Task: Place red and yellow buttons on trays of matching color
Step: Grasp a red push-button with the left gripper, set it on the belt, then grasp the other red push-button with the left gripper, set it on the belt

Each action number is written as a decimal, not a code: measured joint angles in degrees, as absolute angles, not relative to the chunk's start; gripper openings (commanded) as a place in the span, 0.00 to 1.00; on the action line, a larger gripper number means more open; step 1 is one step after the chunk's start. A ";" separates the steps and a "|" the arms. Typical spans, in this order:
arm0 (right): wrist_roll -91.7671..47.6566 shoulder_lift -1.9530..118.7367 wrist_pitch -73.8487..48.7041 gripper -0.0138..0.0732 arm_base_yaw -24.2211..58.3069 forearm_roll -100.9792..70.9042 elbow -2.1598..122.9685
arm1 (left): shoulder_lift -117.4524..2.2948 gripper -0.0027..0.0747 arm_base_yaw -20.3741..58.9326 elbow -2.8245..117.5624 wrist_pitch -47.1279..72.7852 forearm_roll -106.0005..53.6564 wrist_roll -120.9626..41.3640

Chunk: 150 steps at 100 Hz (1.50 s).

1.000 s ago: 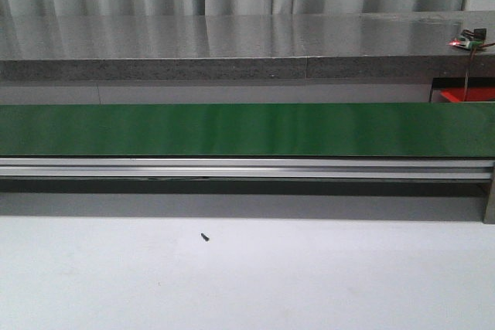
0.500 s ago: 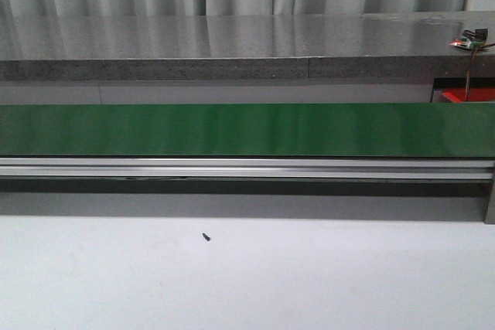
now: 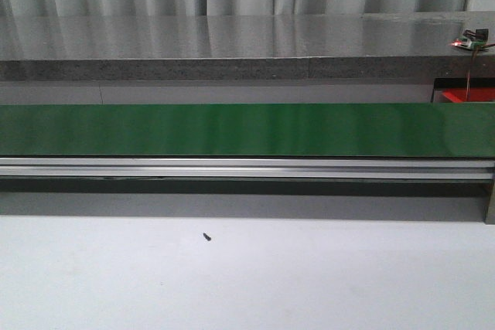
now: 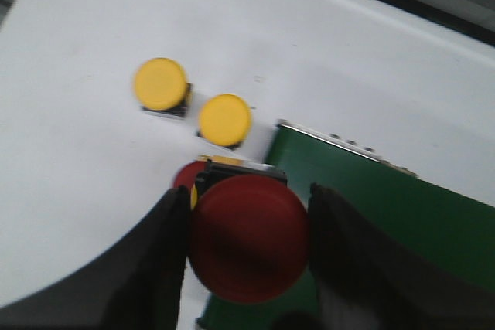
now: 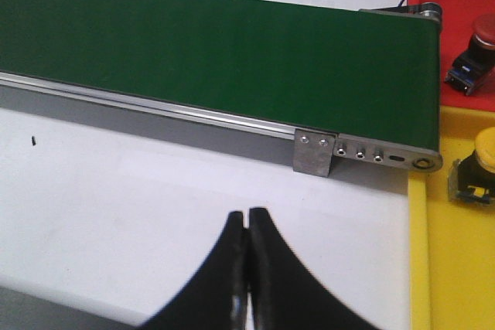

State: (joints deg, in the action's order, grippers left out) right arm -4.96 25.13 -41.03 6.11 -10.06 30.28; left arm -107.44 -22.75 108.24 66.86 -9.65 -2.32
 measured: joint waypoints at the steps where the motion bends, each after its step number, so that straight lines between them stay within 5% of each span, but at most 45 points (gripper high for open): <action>1: -4.96 25.13 -41.03 0.08 6.11 -10.06 30.28 | -107.44 0.24 -22.17 108.11 66.86 -9.65 -2.32; 33: -4.96 25.13 -41.03 0.08 6.11 -10.06 30.28 | -107.31 0.24 -13.86 101.37 64.29 -10.00 -2.40; 88: -4.96 25.13 -41.03 0.08 6.11 -10.06 30.28 | -110.14 0.25 -13.48 98.03 63.99 -8.85 -2.40; 115: -4.96 25.13 -41.03 0.08 6.11 -10.06 30.28 | -110.37 0.62 -13.48 98.03 64.48 -8.83 -2.40; 150: -4.96 25.13 -41.03 0.08 6.11 -10.06 30.28 | -105.57 0.63 -13.48 98.82 63.52 -10.92 -3.87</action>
